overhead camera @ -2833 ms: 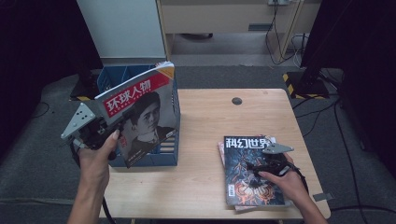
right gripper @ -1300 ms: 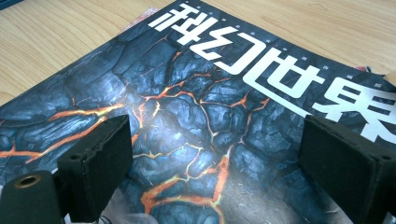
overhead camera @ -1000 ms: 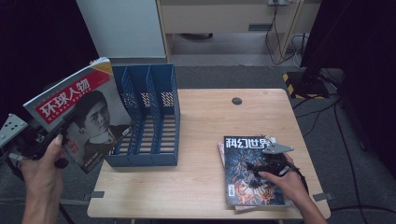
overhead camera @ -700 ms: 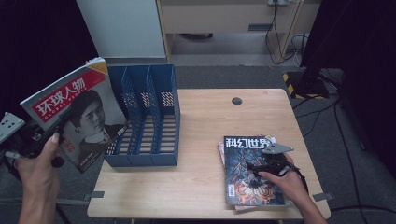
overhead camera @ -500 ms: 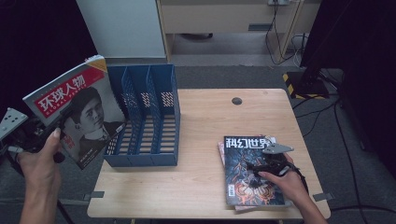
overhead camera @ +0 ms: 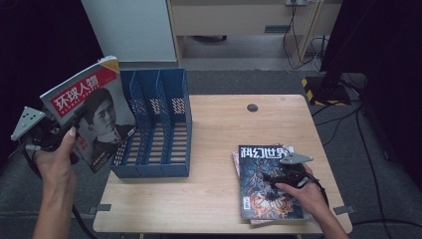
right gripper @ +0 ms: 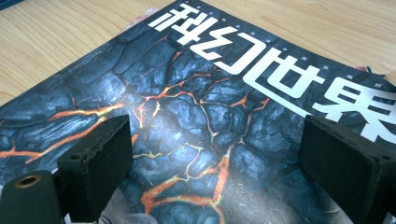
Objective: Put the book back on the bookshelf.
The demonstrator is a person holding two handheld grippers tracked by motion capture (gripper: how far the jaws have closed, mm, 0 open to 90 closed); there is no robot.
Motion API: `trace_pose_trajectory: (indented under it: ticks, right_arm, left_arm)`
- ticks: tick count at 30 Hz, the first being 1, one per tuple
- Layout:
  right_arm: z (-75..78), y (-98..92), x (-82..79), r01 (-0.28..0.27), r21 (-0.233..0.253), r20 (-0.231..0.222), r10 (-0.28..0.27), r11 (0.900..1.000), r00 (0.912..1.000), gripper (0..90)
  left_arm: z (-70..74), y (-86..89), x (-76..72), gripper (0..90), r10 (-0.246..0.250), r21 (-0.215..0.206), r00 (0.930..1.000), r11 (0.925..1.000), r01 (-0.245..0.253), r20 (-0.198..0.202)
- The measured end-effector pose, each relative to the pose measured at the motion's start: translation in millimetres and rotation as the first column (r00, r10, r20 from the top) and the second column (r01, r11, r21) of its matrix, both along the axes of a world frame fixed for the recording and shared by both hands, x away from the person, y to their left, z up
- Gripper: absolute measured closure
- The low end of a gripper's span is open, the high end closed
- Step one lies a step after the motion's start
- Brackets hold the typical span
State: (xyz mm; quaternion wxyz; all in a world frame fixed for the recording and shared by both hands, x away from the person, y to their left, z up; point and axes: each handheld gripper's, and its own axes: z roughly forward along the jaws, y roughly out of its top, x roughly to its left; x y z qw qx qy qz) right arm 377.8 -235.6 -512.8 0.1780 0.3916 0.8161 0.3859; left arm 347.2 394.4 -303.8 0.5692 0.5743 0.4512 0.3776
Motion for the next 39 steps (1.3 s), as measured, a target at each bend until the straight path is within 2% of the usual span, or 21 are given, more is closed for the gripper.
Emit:
trace_pose_trajectory:
  ticks: [8,15,19,28,39]
  right_arm:
    - [0.0,0.0,0.0,0.000,0.000,0.000,0.000,1.000,1.0000,10.3]
    - [0.0,-0.1,0.1,-0.001,0.001,0.000,0.001,1.000,1.0000,10.3]
    - [0.0,0.0,0.0,0.000,0.001,0.000,0.000,1.000,1.0000,10.3]
    - [0.0,-0.1,0.0,0.000,0.001,0.000,0.000,1.000,1.0000,10.2]
    - [0.0,-0.1,0.0,0.000,0.001,0.000,0.000,1.000,1.0000,10.3]
  left_arm:
    - [-1.7,-1.6,10.1,86.2,0.024,-0.010,0.9997,0.9997,-0.024,-0.006]
    - [-10.3,-9.5,20.0,86.3,0.032,-0.012,0.9995,0.9994,-0.032,0.002]
    - [-15.5,-13.5,26.4,86.2,0.040,0.003,0.9992,0.9992,-0.040,-0.008]
    - [-21.2,-16.9,36.9,86.3,0.045,-0.025,0.9990,0.9987,-0.045,-0.001]
    - [-29.6,-22.5,50.6,86.2,0.071,-0.031,0.9975,0.9970,-0.071,0.004]
